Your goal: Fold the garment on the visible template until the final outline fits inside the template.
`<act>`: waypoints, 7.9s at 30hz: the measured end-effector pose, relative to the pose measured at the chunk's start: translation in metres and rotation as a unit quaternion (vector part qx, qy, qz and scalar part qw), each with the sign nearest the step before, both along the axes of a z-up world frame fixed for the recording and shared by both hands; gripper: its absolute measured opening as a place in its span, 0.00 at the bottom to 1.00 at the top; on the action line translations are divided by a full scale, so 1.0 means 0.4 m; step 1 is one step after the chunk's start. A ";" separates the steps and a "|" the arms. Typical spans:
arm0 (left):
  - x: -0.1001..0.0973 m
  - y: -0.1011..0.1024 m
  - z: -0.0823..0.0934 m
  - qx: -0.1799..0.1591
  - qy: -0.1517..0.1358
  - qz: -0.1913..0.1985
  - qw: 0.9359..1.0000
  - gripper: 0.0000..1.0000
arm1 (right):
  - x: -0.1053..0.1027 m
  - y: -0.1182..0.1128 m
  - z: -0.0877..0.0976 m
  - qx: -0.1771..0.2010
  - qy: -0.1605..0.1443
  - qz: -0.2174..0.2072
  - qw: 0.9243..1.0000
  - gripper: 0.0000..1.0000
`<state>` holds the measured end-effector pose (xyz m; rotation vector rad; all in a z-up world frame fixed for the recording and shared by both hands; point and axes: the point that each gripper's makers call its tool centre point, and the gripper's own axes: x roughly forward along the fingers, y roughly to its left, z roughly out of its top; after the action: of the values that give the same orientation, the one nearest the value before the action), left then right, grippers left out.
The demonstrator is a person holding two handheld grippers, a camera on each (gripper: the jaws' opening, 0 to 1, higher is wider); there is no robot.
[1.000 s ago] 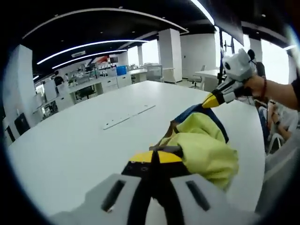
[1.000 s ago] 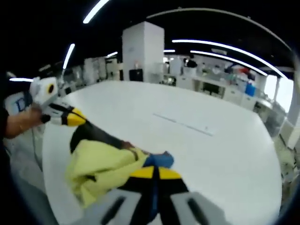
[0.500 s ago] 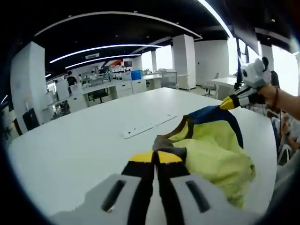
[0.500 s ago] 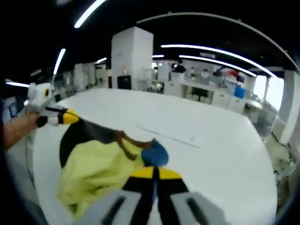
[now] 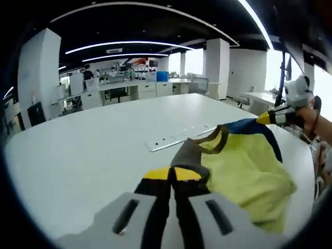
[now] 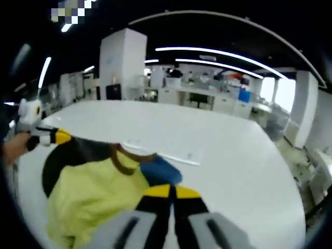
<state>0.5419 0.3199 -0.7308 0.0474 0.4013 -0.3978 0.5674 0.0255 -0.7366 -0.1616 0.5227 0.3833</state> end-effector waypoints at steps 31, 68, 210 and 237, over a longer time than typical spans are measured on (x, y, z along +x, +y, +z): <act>0.067 0.080 -0.162 0.031 0.083 0.067 0.994 0.22 | 0.079 0.031 -0.162 0.007 0.069 -0.012 0.997 0.24; -0.223 0.046 -0.067 -0.027 0.032 -0.028 0.999 0.99 | -0.259 0.059 -0.055 0.131 0.109 0.102 0.980 0.99; -0.201 0.511 -0.254 0.064 0.164 0.188 0.966 0.00 | -0.112 -0.492 -0.188 -0.229 0.096 -0.033 0.968 0.00; -0.346 0.348 -0.149 0.037 0.135 0.107 0.984 0.92 | -0.262 -0.262 -0.101 -0.076 0.073 0.051 0.993 0.85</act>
<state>0.4033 0.4589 -0.7905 0.0220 0.6821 -0.1765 0.4624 -0.0794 -0.7768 -0.3095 0.6902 0.4568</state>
